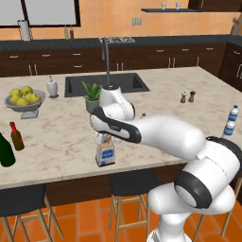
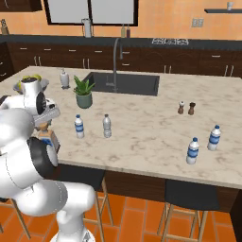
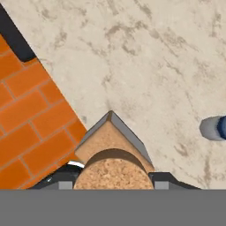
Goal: Move the plastic bottles in the middle to the plastics group, and the glass bottles in the middle to the glass group.
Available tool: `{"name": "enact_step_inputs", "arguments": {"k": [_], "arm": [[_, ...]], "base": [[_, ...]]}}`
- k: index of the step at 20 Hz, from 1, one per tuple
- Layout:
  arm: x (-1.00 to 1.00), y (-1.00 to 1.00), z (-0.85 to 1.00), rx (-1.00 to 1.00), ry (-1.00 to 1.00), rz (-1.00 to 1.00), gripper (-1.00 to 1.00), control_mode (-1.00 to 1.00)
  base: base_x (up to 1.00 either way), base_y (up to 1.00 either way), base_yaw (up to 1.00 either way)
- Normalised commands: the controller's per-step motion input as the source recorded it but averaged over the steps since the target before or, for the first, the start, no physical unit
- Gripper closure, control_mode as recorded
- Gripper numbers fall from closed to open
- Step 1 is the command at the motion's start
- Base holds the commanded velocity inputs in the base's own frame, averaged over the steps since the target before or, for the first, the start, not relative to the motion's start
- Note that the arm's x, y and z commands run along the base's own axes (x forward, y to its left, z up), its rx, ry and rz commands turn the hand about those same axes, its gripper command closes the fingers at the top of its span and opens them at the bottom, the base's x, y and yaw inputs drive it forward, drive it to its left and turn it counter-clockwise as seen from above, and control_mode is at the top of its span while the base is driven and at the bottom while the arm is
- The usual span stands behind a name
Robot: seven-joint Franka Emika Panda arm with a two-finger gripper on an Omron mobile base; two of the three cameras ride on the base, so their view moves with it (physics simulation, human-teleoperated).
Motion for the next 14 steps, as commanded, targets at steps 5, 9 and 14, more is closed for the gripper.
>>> {"name": "enact_step_inputs", "arguments": {"k": [5, 9, 14], "arm": [[0.00, 0.99, 0.00, 0.00, -0.01, 0.17, 1.00, -1.00], [0.00, 1.00, 0.00, 0.00, 0.00, 0.16, 1.00, -1.00], [0.00, 0.75, -0.07, 0.00, 0.00, 0.07, 1.00, -1.00]], "base": [[0.00, 0.00, 0.00], [0.00, 0.00, 0.00], [0.00, 0.00, 0.00]]}}
